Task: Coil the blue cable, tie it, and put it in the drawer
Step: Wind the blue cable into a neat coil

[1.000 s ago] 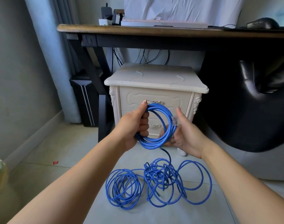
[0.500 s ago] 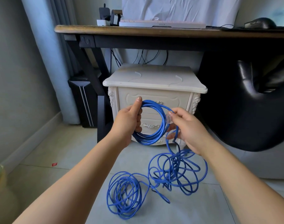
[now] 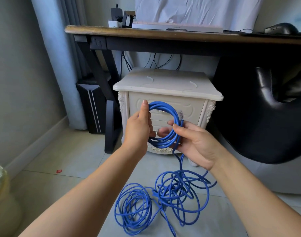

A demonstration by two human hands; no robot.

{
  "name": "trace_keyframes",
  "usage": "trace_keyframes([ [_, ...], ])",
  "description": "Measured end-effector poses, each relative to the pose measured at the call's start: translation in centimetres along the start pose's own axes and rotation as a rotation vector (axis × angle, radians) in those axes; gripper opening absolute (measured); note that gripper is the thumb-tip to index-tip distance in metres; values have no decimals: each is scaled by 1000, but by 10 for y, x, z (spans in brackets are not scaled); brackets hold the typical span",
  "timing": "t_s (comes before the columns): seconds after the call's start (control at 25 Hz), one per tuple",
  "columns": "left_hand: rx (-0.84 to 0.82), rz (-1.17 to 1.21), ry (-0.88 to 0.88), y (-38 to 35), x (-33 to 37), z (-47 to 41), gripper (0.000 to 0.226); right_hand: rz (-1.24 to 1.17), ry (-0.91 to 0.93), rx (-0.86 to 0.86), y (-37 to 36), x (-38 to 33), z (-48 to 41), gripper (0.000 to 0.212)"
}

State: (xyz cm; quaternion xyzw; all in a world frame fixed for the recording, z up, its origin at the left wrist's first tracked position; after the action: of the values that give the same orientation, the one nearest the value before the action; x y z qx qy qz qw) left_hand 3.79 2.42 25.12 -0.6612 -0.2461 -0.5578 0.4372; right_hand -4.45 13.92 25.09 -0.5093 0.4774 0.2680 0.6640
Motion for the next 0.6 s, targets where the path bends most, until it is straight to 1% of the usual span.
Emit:
trace_keyframes([
  [0.08, -90, 92, 66, -7, -6, 0, 48, -108, 40, 1, 0, -3, 0, 25],
  [0.16, -230, 224, 175, -17, -13, 4, 47, -144, 88, 35, 2, -9, -2, 21],
  [0.24, -371, 278, 277, -22, -17, 9, 43, -70, 126, 83, 6, -15, -4, 17],
  [0.28, -436, 248, 312, -22, -17, 11, 40, 8, 136, 108, 9, -16, -4, 18],
  [0.36, -565, 114, 372, -20, -16, 14, 34, 244, 131, 132, 12, -15, -5, 18],
  [0.44, -658, -80, 417, -19, -18, 17, 39, 557, 108, 110, 13, -8, -6, 15],
  [0.52, -688, -346, 368, -19, -23, 19, 41, 874, 73, 84, 13, -1, -6, 11],
  [0.56, -680, -465, 309, -21, -24, 19, 41, 986, 52, 72, 13, 1, -6, 18],
  [0.6, -668, -538, 247, -24, -25, 19, 41, 1045, 39, 60, 13, 3, -7, 32],
])
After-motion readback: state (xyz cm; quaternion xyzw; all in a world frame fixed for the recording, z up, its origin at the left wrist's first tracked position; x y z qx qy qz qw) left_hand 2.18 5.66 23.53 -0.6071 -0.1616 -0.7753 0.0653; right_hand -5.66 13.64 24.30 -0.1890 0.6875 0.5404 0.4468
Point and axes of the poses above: each hand's wrist, its own z-axis away from the middle knuckle, its own y-axis out of the back of the hand, x = y × z, the point moved 7 cm from there along -z, towards the middle knuckle, and after that the axes turned 1 degree about -x, right-handed, at the moved point
